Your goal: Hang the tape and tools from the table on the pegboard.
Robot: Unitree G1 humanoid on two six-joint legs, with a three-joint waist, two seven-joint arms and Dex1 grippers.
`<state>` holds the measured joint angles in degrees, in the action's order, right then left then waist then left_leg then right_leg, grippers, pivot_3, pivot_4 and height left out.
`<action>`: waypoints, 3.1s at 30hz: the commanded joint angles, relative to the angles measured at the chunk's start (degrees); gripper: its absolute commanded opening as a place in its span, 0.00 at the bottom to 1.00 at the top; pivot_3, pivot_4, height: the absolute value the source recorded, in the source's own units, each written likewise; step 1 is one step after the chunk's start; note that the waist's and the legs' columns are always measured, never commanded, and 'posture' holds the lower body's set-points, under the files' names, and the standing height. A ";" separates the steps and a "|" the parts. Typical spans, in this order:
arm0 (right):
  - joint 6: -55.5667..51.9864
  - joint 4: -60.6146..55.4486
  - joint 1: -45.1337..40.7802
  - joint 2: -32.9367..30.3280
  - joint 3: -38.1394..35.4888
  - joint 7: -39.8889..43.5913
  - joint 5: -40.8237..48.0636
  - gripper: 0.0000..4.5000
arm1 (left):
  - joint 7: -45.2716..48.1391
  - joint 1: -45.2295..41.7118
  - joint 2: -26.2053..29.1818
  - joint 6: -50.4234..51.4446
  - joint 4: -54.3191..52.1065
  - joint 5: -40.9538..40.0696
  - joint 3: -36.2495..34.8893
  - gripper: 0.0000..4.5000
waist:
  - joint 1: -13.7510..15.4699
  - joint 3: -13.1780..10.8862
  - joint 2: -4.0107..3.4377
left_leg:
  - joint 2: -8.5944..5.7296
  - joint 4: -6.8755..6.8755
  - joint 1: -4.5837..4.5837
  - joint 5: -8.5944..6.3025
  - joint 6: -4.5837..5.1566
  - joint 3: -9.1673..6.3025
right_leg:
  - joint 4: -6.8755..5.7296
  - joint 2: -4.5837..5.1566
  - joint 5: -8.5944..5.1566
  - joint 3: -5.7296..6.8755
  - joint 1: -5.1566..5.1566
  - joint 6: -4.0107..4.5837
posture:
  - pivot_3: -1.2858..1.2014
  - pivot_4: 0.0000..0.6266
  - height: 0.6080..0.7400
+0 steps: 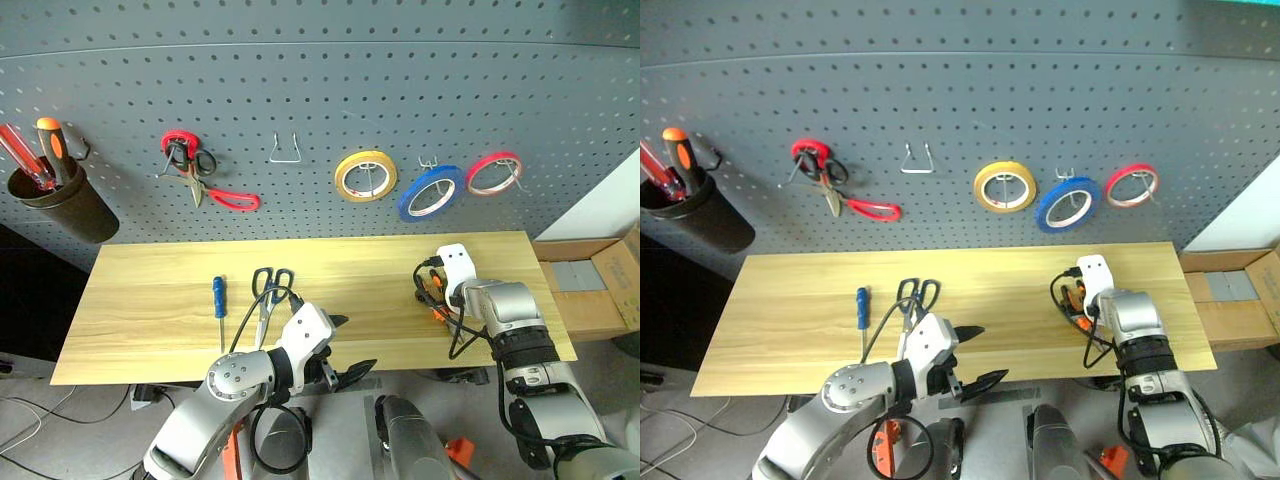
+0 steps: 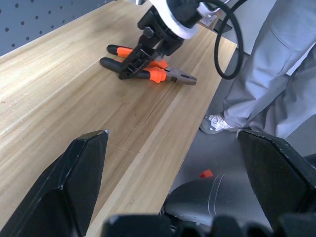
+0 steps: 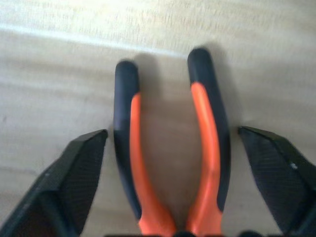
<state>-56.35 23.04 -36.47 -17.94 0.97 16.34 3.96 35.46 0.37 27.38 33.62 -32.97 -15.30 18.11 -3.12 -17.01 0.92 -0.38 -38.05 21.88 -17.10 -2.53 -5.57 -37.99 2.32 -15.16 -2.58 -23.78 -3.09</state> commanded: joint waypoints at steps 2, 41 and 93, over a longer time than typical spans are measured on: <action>1.29 1.81 -0.35 0.21 -1.37 0.09 0.62 0.65 | -0.05 -0.04 0.21 0.11 -2.61 -0.48 -0.02 1.00 | 0.04 0.00 0.00 | 0.00 0.00 0.00 0.00 0.00 -0.01 | 0.01 0.00 0.00 0.00 0.00 0.00 | 0.54 0.55 1.00; 26.57 -38.92 -14.85 20.21 0.06 3.68 15.45 0.60 | -28.29 11.00 -3.15 -5.60 -21.91 -2.54 -39.21 1.00 | 5.03 7.66 0.12 | -0.07 0.09 0.36 0.47 -0.87 -0.37 | -0.01 -0.06 0.09 0.38 -0.29 0.12 | 0.59 0.11 1.00; 71.66 11.51 -25.07 24.25 1.91 -3.26 -1.42 0.99 | -15.44 -23.68 -4.93 -0.01 13.39 -1.81 -23.12 1.00 | 4.30 0.14 0.29 | 0.02 0.10 0.13 0.65 -0.81 -0.47 | -0.94 -0.10 0.12 0.36 -0.57 0.40 | 0.58 0.50 1.00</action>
<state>16.38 37.61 -61.92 7.11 3.68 14.65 2.75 19.64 -22.52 22.48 34.53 -18.43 -16.66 -4.84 1.17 -16.88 1.21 -0.35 -37.95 22.02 -16.45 -3.35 -6.05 -38.92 2.22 -15.04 -2.22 -24.35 -2.69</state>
